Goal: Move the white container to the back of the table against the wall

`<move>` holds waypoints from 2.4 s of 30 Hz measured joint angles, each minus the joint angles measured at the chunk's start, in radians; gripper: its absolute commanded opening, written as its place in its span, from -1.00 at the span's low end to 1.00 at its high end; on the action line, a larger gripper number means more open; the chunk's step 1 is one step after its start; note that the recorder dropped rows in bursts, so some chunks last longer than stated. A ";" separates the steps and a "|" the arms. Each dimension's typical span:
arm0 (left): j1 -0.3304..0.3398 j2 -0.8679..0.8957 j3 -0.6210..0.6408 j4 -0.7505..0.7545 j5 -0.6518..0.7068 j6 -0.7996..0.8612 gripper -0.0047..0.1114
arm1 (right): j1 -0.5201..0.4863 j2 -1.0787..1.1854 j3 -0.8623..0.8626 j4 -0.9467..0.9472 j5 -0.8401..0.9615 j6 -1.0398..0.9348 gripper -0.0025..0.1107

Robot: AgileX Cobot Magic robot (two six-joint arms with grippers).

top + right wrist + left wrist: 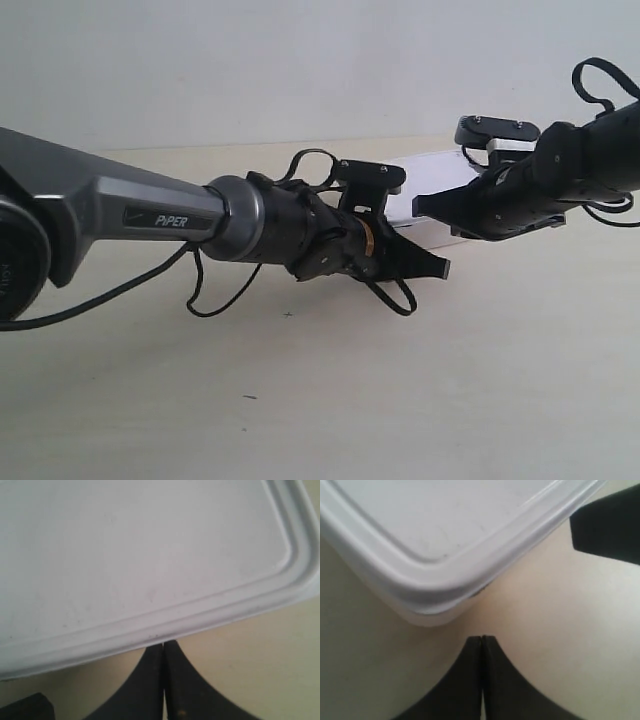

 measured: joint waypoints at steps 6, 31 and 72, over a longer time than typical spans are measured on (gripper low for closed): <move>0.016 0.030 -0.090 0.020 0.062 0.017 -0.92 | 0.000 0.045 -0.044 -0.001 0.010 0.000 -0.96; 0.098 0.146 -0.298 0.111 0.123 0.031 -0.92 | 0.000 0.198 -0.293 -0.001 0.056 0.000 -0.96; 0.117 0.181 -0.356 0.211 0.240 0.261 -0.92 | 0.000 0.429 -0.617 0.001 0.022 -0.023 -0.96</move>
